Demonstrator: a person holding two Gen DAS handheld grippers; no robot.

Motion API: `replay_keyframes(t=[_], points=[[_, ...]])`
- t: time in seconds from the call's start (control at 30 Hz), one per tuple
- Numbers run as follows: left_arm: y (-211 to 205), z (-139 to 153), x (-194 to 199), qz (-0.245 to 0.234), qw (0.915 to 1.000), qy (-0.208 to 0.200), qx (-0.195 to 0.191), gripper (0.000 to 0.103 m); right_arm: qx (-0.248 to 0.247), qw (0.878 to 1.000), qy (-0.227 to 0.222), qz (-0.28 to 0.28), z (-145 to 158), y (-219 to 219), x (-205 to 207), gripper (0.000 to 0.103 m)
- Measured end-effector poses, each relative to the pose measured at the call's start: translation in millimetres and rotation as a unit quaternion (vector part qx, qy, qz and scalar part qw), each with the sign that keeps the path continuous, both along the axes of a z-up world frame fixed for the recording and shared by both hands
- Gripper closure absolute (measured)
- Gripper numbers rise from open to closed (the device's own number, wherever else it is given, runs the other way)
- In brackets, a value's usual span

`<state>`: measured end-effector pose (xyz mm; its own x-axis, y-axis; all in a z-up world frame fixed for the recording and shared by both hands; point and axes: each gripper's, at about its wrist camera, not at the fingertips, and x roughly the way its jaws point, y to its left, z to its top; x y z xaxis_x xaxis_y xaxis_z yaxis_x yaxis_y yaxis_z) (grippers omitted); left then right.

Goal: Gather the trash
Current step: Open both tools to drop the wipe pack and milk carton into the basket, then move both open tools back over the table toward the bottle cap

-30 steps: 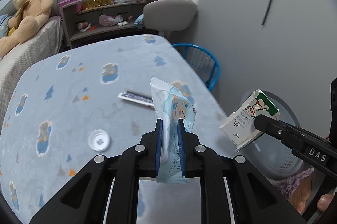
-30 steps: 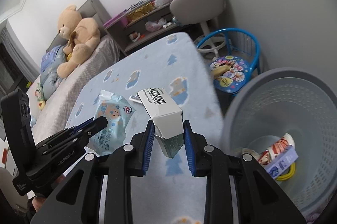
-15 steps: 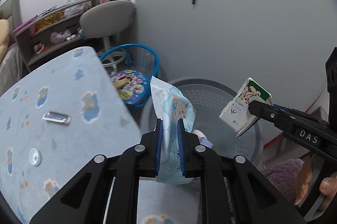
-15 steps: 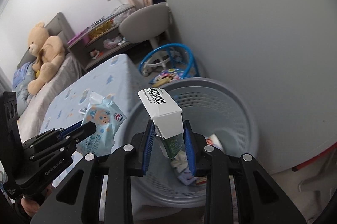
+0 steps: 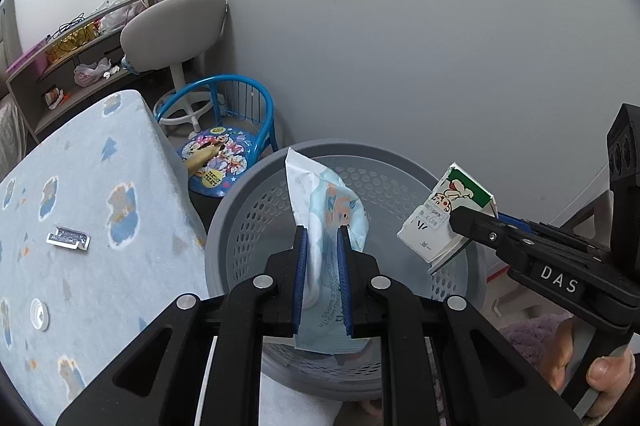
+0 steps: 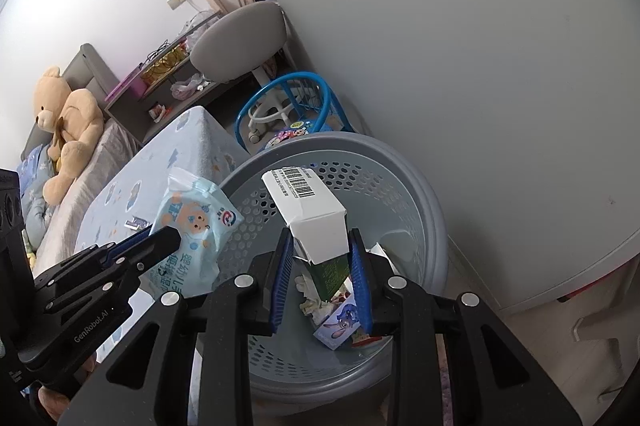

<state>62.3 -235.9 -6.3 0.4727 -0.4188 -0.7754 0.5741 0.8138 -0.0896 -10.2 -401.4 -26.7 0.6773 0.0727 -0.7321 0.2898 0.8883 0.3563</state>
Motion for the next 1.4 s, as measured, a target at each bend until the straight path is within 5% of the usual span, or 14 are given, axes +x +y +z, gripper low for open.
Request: replay_keyframes(t=[0.13,0.2,0.3,0.43,0.6,1.0,1.4], points=[[1.6,-2.2,0.2,0.009,1.0000,0.002,0.000,0.075,-0.004,1.000,0.000,0.000,-1.3,1.2,2.0,0.072],[4.2,-1.9,0.5,0.015,0.9999,0.000,-0.001,0.062,-0.013,1.000,-0.007,-0.007,1.1,2.6,1.1,0.049],[8.9,-1.4,0.9,0.026,0.9996,-0.004,0.001,0.055,-0.026,0.999,-0.020,-0.018,5.9,3.4,-4.1,0.032],[16.4,0.2,0.1,0.043,0.9990,-0.012,0.003,0.048,-0.028,0.999,-0.013,-0.016,3.2,4.2,-3.1,0.028],[27.6,3.2,-2.7,0.064,0.9976,-0.027,0.005,0.041,-0.057,0.998,-0.019,-0.018,7.6,10.9,-3.9,0.011],[73.3,7.3,-1.2,0.118,0.9921,-0.042,0.008,0.034,-0.107,0.994,-0.023,-0.013,11.7,27.6,1.0,0.007],[162.0,7.5,8.1,0.209,0.9764,-0.053,0.009,0.033,-0.127,0.992,-0.029,0.000,14.7,49.8,13.9,0.006]])
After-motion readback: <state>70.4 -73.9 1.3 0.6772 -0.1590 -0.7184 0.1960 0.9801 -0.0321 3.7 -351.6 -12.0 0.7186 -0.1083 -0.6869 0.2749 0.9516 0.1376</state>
